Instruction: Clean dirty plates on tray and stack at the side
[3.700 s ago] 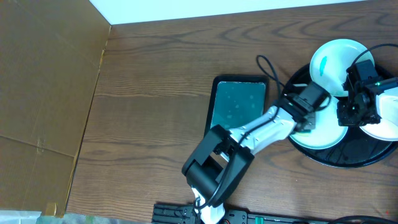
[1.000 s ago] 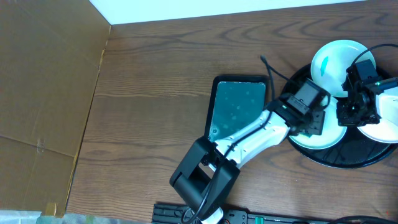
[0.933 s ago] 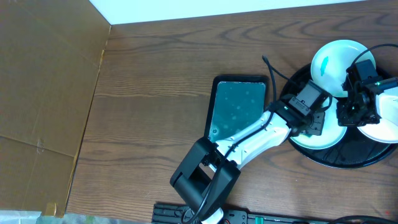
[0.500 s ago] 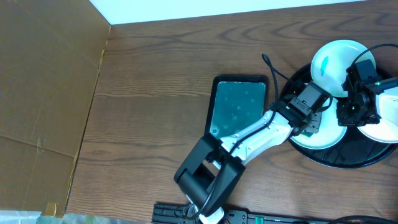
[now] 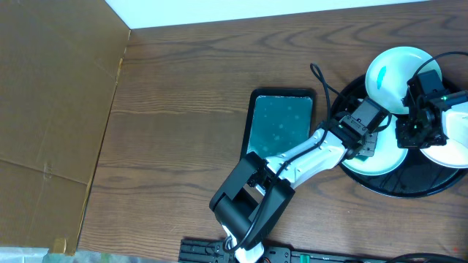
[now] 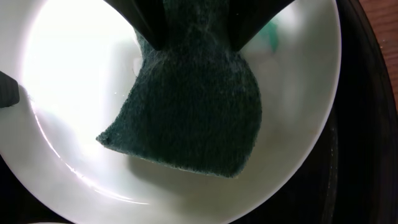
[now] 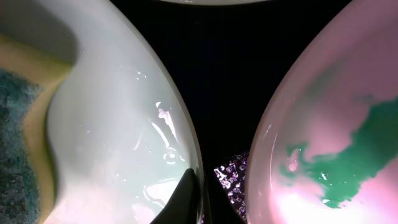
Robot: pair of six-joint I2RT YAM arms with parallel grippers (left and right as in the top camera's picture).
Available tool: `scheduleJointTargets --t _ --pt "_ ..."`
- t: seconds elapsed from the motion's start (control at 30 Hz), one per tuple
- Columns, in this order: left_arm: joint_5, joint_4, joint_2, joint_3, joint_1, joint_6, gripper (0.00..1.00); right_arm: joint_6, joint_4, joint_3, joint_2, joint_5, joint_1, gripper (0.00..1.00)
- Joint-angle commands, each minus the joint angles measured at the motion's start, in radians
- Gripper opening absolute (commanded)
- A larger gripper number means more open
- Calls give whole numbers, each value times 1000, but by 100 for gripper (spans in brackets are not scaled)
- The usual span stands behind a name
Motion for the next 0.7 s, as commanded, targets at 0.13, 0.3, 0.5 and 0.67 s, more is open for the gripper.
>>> scheduleJointTargets --t 0.13,0.3,0.5,0.67 --pt "-5 3 38 -18 -15 6 38 -12 -4 5 4 17 8 2" --pt "-5 2 69 -18 -18 6 25 -13 -6 5 4 16 8 2" --pt "-5 2 72 -18 -18 6 8 -13 -8 5 4 17 8 2" --pt "-11 -2 72 -18 -18 6 7 -13 -7 5 4 17 8 2"
